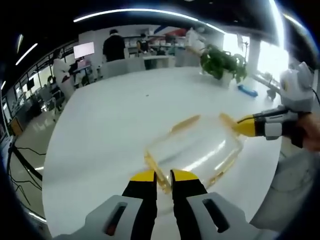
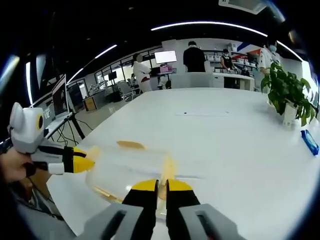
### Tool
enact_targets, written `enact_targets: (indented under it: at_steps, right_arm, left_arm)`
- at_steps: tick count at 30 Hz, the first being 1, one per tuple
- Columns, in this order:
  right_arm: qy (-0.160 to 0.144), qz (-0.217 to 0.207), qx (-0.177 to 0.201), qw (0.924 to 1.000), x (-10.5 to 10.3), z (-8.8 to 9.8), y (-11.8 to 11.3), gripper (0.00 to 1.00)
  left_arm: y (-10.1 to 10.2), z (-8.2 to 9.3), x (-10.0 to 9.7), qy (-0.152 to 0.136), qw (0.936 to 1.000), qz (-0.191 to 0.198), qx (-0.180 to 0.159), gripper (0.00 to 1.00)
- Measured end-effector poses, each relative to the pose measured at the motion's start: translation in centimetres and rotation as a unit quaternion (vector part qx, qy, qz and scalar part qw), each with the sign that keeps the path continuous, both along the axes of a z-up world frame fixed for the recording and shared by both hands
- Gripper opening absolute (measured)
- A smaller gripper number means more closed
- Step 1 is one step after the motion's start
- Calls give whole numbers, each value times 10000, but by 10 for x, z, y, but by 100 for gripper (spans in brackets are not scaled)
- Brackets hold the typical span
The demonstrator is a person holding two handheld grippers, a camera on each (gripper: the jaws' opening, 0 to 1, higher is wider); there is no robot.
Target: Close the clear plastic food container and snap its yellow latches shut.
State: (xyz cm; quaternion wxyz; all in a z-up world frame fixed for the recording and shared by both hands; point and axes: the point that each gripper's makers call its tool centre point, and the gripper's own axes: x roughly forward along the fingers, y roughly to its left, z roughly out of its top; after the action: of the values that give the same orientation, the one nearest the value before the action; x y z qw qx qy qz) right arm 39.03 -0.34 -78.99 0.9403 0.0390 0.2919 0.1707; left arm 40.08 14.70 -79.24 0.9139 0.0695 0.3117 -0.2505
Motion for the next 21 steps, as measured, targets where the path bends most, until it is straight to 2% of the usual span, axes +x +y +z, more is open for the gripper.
enact_targets:
  at_steps: [9, 21]
  right_arm:
    - [-35, -136, -134, 9998, 1, 1, -27, 1]
    - [-6, -239, -187, 9995, 2, -2, -47, 0]
  left_arm:
    - [-29, -1, -1, 49, 9998, -179, -116, 8]
    - [-48, -1, -5, 116, 9993, -222, -274, 8]
